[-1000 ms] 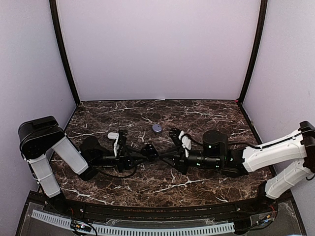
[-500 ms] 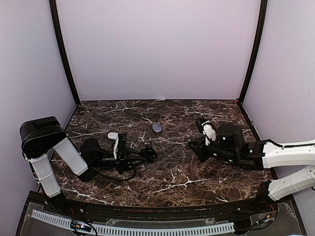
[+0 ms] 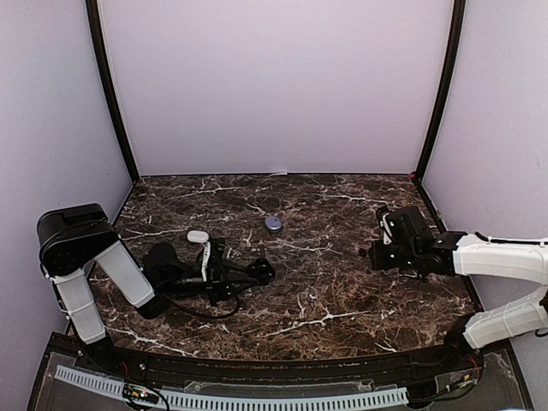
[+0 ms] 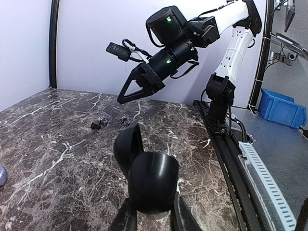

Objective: Insert the wireless bluetooth earbuds into the charging case
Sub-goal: Pick up the left earbud from the center of the board.

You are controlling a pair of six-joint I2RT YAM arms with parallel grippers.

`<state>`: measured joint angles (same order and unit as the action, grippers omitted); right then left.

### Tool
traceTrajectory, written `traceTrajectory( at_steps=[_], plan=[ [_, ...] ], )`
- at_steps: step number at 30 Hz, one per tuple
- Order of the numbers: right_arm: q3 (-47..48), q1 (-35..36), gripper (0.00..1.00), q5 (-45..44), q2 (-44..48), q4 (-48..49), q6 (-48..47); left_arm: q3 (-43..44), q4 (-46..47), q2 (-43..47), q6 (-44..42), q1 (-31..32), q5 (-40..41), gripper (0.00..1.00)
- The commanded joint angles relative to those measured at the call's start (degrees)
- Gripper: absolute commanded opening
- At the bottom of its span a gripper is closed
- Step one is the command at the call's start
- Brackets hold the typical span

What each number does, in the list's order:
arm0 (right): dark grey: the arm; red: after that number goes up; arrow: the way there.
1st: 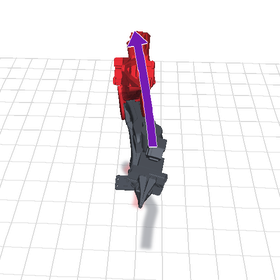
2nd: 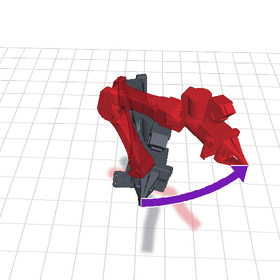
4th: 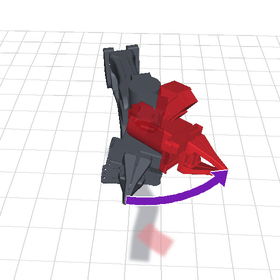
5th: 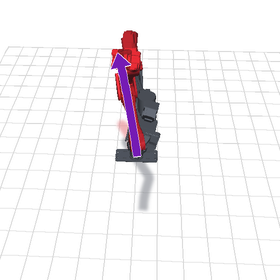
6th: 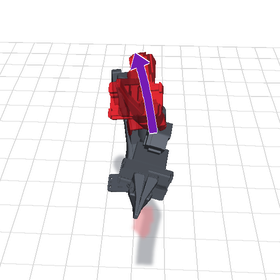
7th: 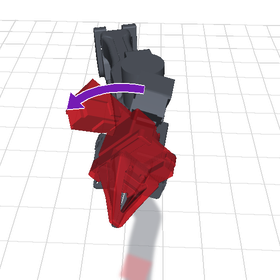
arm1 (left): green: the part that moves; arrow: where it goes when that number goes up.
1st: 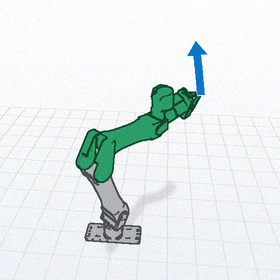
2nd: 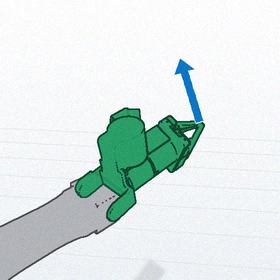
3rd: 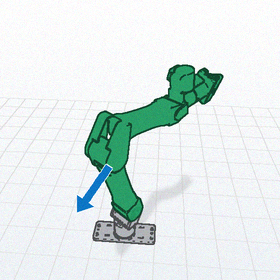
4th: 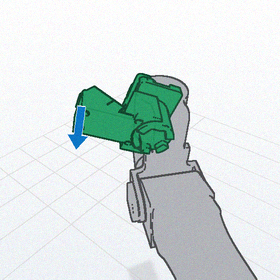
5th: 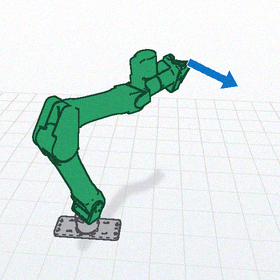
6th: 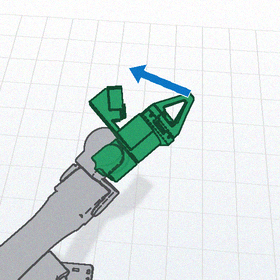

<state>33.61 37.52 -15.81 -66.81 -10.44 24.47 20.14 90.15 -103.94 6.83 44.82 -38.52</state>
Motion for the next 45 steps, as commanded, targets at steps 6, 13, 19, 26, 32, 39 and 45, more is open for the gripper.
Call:
traceTrajectory(
  at_steps=[6, 13, 19, 26, 32, 39, 45],
  plan=[
    [8.34, -4.01, 0.18, 1.13, -11.01, -2.77, 2.41, -0.16, 0.56, 0.62, -2.03, 0.71, 0.82, 0.17],
    [12.28, -5.85, 0.18, 1.13, -17.85, -1.95, 0.58, -0.11, -0.26, 1.07, -2.61, 0.80, 1.09, 0.17],
    [14.13, -6.57, 0.17, -0.65, -22.43, -1.42, -0.90, -0.10, -0.57, 1.09, -2.74, 0.93, 1.02, 0.17],
    [15.12, -6.67, 0.16, -1.49, -26.18, -0.70, -1.27, 0.03, -0.74, 1.02, -2.63, 0.90, 0.82, 0.17],
    [15.69, -6.91, 0.15, -1.15, -28.02, -0.24, -1.40, 0.16, -0.84, 1.02, -2.61, 0.89, 0.73, 0.17],
    [16.27, -7.09, 0.15, -0.71, -29.80, 0.16, -1.98, 0.16, -0.98, 1.02, -2.61, 0.89, 0.66, 0.17],
    [16.81, -7.11, 0.15, -0.79, -30.31, 0.16, -2.21, 0.29, -1.20, 0.93, -2.62, 0.89, 0.56, 0.17]
  ],
)
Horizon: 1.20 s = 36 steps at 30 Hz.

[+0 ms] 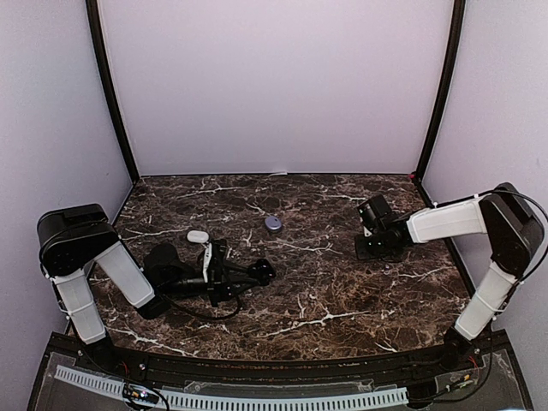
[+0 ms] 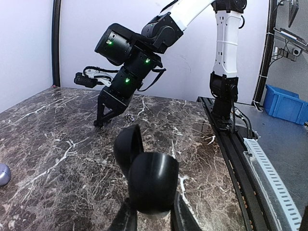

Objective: Insert the wireless bluetooth earbuds into the charging case
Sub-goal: Pick up the left earbud from the center of the board.

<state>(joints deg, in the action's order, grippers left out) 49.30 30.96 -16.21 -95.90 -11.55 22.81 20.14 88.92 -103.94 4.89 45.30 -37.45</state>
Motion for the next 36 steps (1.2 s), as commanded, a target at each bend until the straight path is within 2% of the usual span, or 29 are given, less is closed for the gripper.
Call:
traceTrajectory(
  at_steps=[1, 19, 26, 36],
  plan=[
    [1.09, -0.55, 0.16, -0.24, -1.22, 1.27, -0.63, 0.30, 0.04, 0.93, -0.67, 0.43, -0.55, 0.17],
    [1.59, -1.25, 0.22, 3.93, -2.50, 2.80, -1.00, 0.17, 0.38, 0.93, -0.58, 0.45, -0.56, 0.17],
    [1.26, -1.30, 0.18, 5.18, -0.72, 3.29, -1.36, 0.25, 0.28, 0.81, -0.58, 0.42, -0.60, 0.17],
    [1.15, -1.30, 0.04, 5.34, 0.27, 3.12, -1.80, 0.22, 0.28, 0.81, -0.47, 0.40, -0.60, 0.17]
  ],
)
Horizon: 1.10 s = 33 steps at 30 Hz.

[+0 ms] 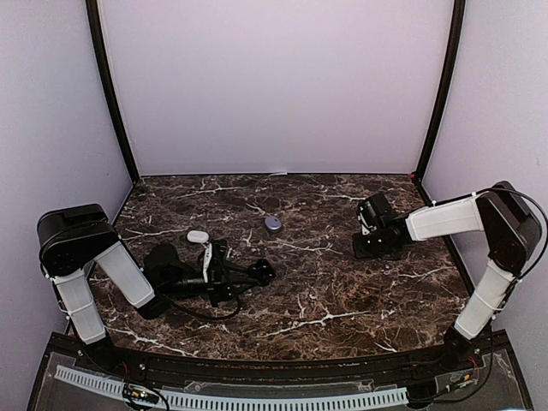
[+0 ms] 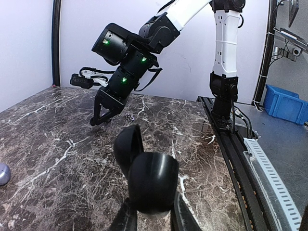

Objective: Insert the wireless bluetooth earbuds into the charging case
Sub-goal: Pick up the left earbud from the center of the board, then place the left earbud at the center of the board.

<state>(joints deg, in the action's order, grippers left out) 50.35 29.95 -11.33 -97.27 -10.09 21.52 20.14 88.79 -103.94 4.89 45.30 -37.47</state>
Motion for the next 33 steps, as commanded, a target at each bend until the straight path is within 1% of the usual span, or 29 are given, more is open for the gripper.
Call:
traceTrajectory(
  at_steps=[1, 7, 11, 16, 18, 20, 25, 33],
  plan=[
    [0.11, -0.28, 0.04, 0.43, 1.65, 1.57, -0.57, 0.30, 0.48, 0.81, -0.49, 0.40, -0.58, 0.17],
    [0.32, -0.25, 0.04, 0.71, 1.78, 1.46, -1.27, 0.25, 0.50, 0.84, -0.49, 0.40, -0.62, 0.17],
    [-0.30, -0.25, 0.04, 4.03, 2.66, 2.09, -3.27, 0.24, 0.51, 0.93, -0.49, 0.41, -0.65, 0.17],
    [-3.10, -0.16, 0.04, 13.27, 5.13, 4.54, -7.85, 0.21, 0.43, 0.93, -0.49, 0.45, -0.56, 0.17],
    [-4.98, -0.04, 0.04, 18.73, 6.20, 5.80, -9.04, 0.20, 0.43, 0.93, -0.58, 0.41, -0.58, 0.17],
    [-6.63, 0.71, 0.04, 21.88, 8.02, 6.46, -9.42, 0.25, 0.42, 0.93, -0.60, 0.42, -0.50, 0.17],
    [-10.26, 4.67, 0.04, 22.18, 10.54, 6.03, -7.84, 0.33, 0.33, 0.93, -0.60, 0.41, -0.58, 0.17],
    [-16.58, 7.11, 0.06, 26.81, 14.84, 10.31, 0.51, 0.32, 0.42, 0.93, -0.40, 0.45, -0.71, 0.17]
  ],
)
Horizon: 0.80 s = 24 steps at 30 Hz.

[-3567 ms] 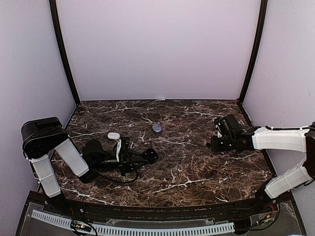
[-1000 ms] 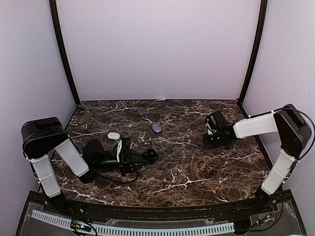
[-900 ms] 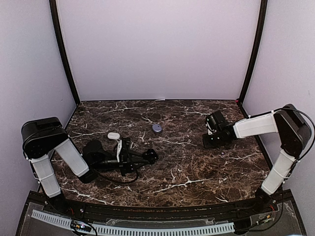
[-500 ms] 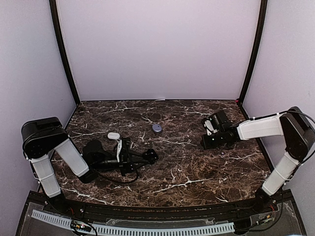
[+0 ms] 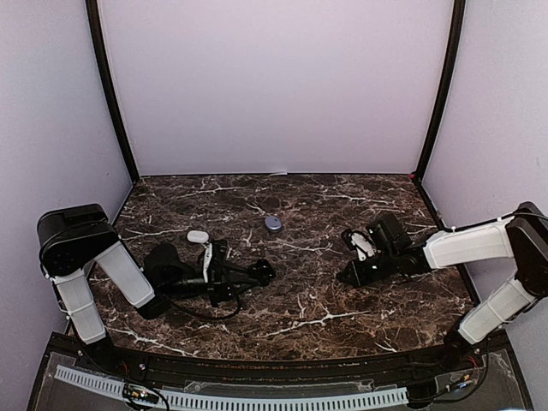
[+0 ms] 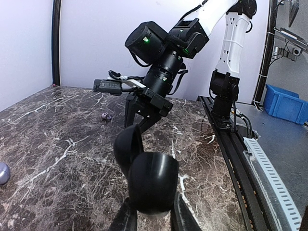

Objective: Insert the wireless bluetooth earbuds into the charging case
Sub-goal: Place the left earbud at the center of the board.

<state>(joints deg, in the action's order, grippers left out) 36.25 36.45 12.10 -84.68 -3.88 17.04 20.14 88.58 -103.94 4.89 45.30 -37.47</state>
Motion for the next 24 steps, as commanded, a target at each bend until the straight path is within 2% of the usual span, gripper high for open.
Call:
traceTrajectory(
  at_steps=[1, 10, 11, 16, 24],
  plan=[
    [-2.98, 0.63, 0.06, 3.39, 2.51, 4.31, 5.62, 0.32, 0.66, 0.93, -0.40, 0.41, -0.73, 0.17],
    [-4.38, 0.73, 0.11, 3.72, 0.43, 5.41, 7.04, 0.25, 0.81, 1.06, -0.40, 0.40, -0.80, 0.17],
    [-4.42, 0.70, 0.13, 3.87, 0.32, 5.62, 7.04, 0.26, 0.81, 1.10, -0.50, 0.40, -0.76, 0.17],
    [-4.53, 0.70, 0.34, 3.62, 1.06, 6.16, 7.04, 0.21, 0.72, 1.11, -0.57, 0.45, -0.98, 0.17],
    [-3.17, 0.53, 0.44, 0.69, 1.96, 4.63, 6.57, 0.16, 0.68, 1.13, -0.67, 0.47, -0.87, 0.17]
  ],
)
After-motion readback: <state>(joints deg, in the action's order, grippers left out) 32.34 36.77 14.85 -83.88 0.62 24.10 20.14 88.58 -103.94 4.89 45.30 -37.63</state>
